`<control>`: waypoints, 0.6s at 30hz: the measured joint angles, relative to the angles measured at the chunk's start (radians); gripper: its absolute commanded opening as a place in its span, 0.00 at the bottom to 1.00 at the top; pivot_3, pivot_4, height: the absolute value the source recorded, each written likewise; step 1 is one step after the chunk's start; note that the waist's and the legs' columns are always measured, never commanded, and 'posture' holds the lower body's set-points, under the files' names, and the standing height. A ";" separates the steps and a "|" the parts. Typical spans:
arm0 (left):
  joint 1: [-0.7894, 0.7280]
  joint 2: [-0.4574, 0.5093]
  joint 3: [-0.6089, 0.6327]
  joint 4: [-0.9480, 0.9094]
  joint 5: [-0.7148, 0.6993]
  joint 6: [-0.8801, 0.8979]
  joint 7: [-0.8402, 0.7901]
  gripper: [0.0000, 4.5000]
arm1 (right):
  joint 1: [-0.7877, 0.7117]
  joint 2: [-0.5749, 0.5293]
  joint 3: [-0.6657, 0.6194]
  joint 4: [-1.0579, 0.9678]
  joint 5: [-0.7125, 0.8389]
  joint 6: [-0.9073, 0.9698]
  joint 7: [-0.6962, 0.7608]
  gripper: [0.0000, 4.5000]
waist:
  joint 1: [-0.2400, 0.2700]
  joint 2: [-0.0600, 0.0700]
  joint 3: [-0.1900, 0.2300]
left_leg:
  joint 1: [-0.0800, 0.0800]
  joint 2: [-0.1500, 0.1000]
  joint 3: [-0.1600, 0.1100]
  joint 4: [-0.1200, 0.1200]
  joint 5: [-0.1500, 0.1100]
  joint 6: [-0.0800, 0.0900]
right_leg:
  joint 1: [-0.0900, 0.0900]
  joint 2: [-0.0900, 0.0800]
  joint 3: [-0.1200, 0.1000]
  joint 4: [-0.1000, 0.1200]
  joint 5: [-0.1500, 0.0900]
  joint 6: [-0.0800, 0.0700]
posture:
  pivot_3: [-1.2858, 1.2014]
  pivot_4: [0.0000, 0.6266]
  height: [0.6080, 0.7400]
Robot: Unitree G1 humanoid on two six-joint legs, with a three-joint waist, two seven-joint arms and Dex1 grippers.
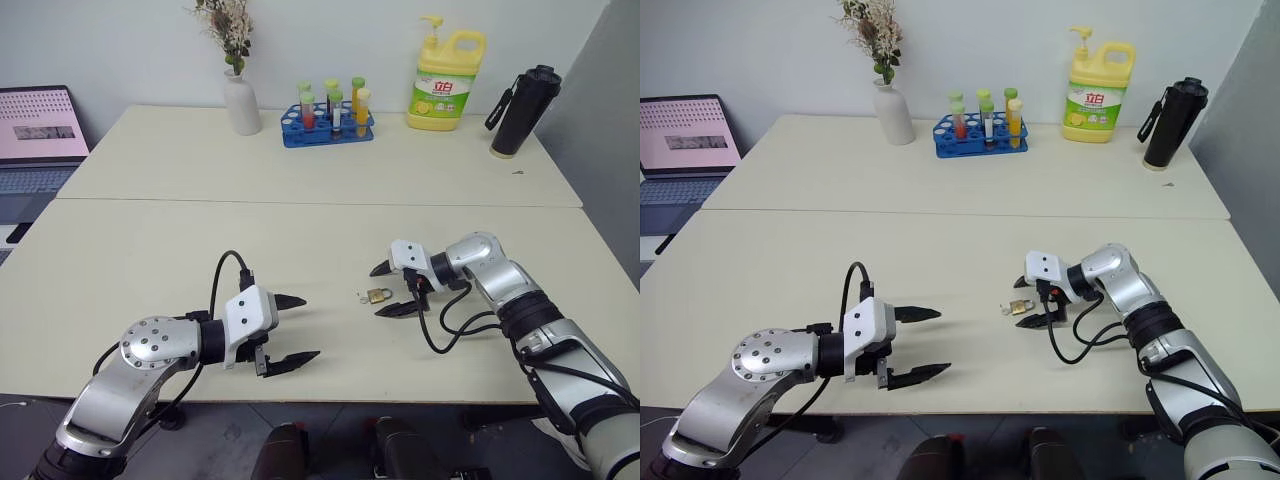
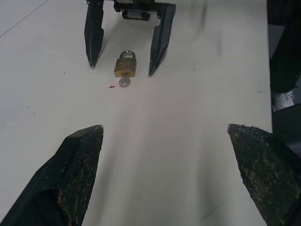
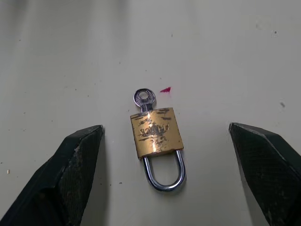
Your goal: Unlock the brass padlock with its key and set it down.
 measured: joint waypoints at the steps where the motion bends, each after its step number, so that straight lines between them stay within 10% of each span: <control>1: 0.004 0.000 0.001 0.000 0.000 -0.001 0.003 0.98 | 0.002 0.001 -0.002 0.000 -0.001 -0.001 -0.001 1.00 | 0.000 0.000 0.000 | 0.000 0.000 0.000 0.000 0.000 0.000 | 0.000 0.000 0.000 0.000 0.000 0.000 | 0.52 0.24 1.00; 5: 0.012 0.000 0.001 0.000 0.002 -0.004 0.012 1.00 | 0.015 0.000 -0.009 -0.009 -0.002 -0.013 -0.004 0.89 | 0.000 0.000 0.000 | 0.001 0.000 -0.001 0.000 0.000 0.000 | 0.000 0.000 -0.001 0.000 0.000 0.001 | 0.52 0.24 1.00; 14: -0.014 0.000 0.000 0.007 0.005 -0.007 0.011 1.00 | 0.048 0.002 -0.005 -0.066 -0.003 0.026 0.003 0.21 | -0.001 0.000 -0.001 | 0.004 0.000 0.000 0.000 0.000 0.000 | 0.003 0.001 0.000 0.002 -0.002 0.004 | 0.52 0.24 1.00; 18: -0.015 0.000 -0.003 0.011 0.008 -0.010 0.011 1.00 | 0.049 0.002 -0.003 -0.074 -0.007 0.036 -0.010 0.21 | -0.002 0.000 -0.001 | 0.005 0.000 0.000 0.000 0.000 0.000 | 0.003 0.001 0.000 0.002 -0.002 0.004 | 0.52 0.24 1.00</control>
